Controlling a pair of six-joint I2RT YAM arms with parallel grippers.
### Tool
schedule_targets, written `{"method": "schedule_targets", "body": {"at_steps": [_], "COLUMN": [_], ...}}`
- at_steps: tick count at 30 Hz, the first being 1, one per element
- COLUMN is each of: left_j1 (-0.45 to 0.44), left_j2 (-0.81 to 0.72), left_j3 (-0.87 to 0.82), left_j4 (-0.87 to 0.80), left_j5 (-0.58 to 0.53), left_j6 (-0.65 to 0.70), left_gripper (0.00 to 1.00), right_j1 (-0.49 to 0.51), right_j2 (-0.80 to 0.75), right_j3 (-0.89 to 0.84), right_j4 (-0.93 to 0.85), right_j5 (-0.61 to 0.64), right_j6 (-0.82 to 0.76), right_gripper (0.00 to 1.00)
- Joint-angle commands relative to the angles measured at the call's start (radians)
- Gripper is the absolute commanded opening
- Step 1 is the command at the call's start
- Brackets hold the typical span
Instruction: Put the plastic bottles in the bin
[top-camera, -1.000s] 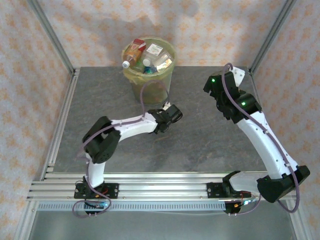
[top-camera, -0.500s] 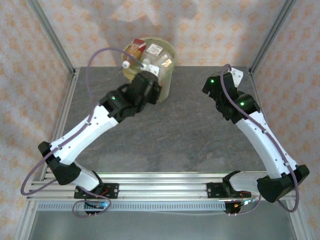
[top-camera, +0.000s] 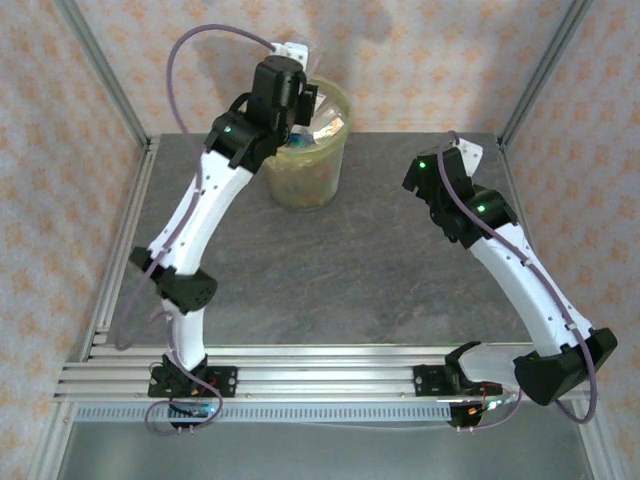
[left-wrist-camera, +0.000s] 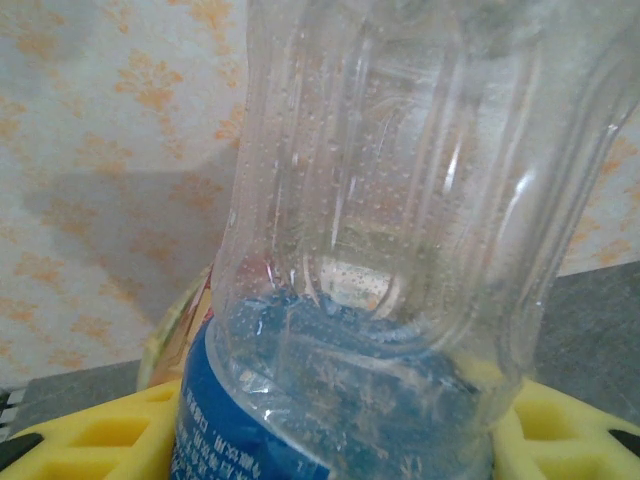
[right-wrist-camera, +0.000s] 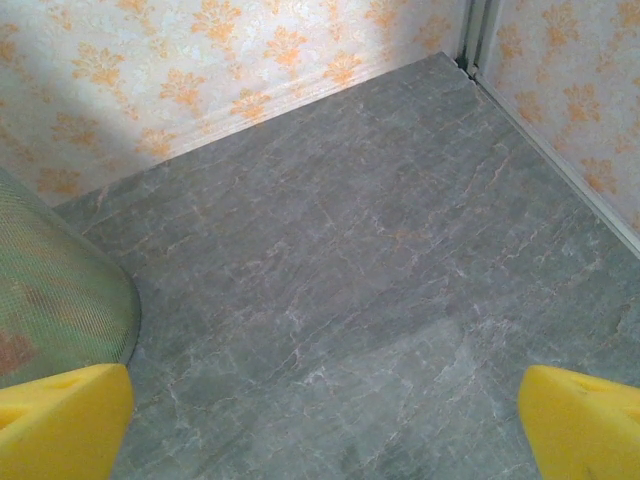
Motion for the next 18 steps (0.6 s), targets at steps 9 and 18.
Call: {"method": "schedule_targets", "body": {"at_steps": [9,18], "left_j1": [0.077,0.085], "left_j2": [0.163,0.208], "left_j3": [0.124,0.124], "left_j4": [-0.06,-0.107], "left_j5": [0.112,0.125], "left_j6": [0.039,0.009], "left_gripper": [0.5,0.63], "right_j1": [-0.002,-0.002], "right_j2": [0.05,0.082], "right_j3": [0.018,0.041], "right_j4": [0.013,0.014], "right_j5": [-0.04,-0.055], "right_j6": [-0.008,-0.015], "right_gripper": [0.99,0.99]}}
